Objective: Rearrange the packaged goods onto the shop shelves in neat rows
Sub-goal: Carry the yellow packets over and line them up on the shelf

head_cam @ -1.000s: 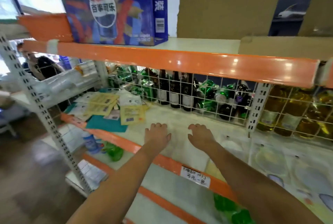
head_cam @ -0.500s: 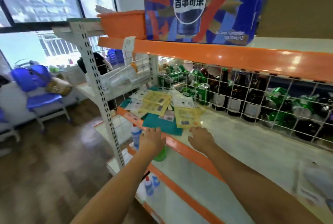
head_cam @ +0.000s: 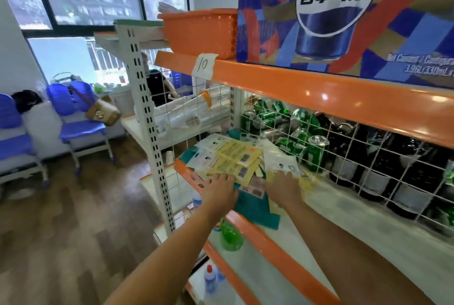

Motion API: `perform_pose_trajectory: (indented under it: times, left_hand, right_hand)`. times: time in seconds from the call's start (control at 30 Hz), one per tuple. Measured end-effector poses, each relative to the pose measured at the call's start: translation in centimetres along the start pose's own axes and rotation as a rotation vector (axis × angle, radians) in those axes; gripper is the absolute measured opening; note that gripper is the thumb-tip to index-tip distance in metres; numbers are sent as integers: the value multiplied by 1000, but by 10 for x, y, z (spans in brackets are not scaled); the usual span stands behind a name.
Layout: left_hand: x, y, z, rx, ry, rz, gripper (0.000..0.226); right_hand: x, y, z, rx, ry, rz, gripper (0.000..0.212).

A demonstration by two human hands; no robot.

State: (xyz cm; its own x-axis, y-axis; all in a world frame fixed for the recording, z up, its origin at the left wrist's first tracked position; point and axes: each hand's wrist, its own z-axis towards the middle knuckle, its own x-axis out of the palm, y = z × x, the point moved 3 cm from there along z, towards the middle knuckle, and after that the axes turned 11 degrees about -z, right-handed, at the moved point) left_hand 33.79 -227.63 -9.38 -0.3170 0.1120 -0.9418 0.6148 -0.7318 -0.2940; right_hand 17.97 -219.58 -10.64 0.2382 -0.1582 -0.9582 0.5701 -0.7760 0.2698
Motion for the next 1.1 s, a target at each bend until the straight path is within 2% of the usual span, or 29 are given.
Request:
perform_pose_trajectory:
  times: [0.2,0.4,0.53,0.63,0.77,0.87,1.0,1.1]
  left_hand:
    - [22,-18,35,91,51,-6,39]
    - [39,-28,50,177,18,-11,33]
    - [44,-34,53,236,10,-38,44]
    - [45,-33,58,265,-17,-38,34]
    - [42,-39,60,309,-23,-38,55]
    - [43,-44,61,310,-49,5,39]
    - [48,-50,62,348,-16,-66,22]
    - [53,-55,61,339,6,-55,22]
  right_hand:
    - [14,7,30,13,-42,-15,68]
    - [19,1,40,-34,-78,-189,78]
    - [13,-3,39,-76,-71,-251,63]
    - [7,-8,39,-82,-51,-270,50]
    - [0,-12,42,-76,-8,-247,38]
    - [-3,-14,40,-49,-7,-259,40]
    - [-7,-23,37,-40,-70,-254,35]
    - [-13,-31,35,-30,-82,-200,29]
